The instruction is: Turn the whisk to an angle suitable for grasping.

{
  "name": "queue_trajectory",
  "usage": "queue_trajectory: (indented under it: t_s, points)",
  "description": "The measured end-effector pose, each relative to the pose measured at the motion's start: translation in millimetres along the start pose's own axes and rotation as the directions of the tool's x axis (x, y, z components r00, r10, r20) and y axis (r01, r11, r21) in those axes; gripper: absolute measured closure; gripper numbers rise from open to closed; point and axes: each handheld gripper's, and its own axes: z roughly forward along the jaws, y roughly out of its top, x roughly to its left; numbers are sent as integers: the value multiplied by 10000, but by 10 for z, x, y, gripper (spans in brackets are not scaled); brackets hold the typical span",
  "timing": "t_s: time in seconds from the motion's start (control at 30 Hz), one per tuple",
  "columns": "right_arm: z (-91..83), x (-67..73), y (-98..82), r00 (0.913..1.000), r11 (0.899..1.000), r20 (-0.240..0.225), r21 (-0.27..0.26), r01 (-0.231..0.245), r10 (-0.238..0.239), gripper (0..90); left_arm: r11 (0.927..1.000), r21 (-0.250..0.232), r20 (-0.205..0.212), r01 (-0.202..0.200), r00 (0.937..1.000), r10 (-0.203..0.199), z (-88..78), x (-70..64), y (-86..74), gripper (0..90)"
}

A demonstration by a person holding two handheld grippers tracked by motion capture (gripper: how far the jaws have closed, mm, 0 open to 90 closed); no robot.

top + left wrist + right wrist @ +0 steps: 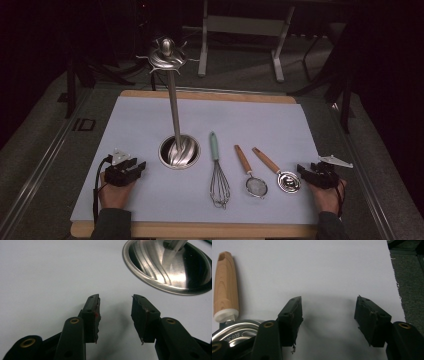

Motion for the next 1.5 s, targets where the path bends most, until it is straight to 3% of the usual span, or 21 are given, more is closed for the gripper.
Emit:
queue_trajectory:
  t_s: [0.17, 0.37, 0.47, 0.57, 0.63, 0.8, 0.93, 1.13, 1.27, 1.37, 1.5]
  points:
    - [5, 23, 3, 9997, 9997, 105, 72, 226, -227, 401, 10000, -21, -2, -8, 10000, 8, -1, -1, 0, 585]
    - [-1, 72, 5, 9969, 9991, 658, 72, 425, -429, 510, 10000, -42, -44, -42, 10000, 41, -2, -7, -2, 580]
    - [-49, 140, 53, 9964, 9983, 631, -90, 569, -563, 528, 10000, -16, -85, -78, 9999, 78, 1, -14, -2, 579]
    - [-105, 244, 144, 9960, 9965, 389, -195, 813, -805, 545, 9999, -17, -129, -118, 9998, 117, -1, -20, -2, 572]
    - [-125, 313, 202, 9958, 9958, -26, -45, 916, -916, 545, 9999, -16, -157, -142, 9998, 141, -1, -23, -2, 571]
    - [-139, 549, 362, 9859, 9890, -858, 215, 1463, -1440, 540, 9999, -18, -159, -139, 9998, 139, 1, -24, -2, 570]
    - [-118, 795, 514, 9683, 9809, -1642, 182, 1936, -1881, 621, 9998, -3, -170, -206, 9996, 206, 0, -26, -2, 568]
    - [4, 1256, 699, 9287, 9606, -2657, 306, 2764, -2587, 639, 9998, 5, -181, -199, 9996, 199, 0, -26, -2, 567]
    - [120, 1584, 836, 8956, 9414, -3297, 526, 3332, -2986, 631, 9997, 6, -202, -261, 9995, 261, 2, -34, -1, 567]
    - [202, 1783, 927, 8853, 9346, -3520, 701, 3488, -3040, 633, 9997, -3, -175, -239, 9996, 239, 0, -30, -2, 567]
    - [329, 2016, 1006, 8716, 9179, -3716, 1068, 3822, -3197, 618, 9997, -2, -167, -234, 9996, 234, 1, -29, -2, 566]
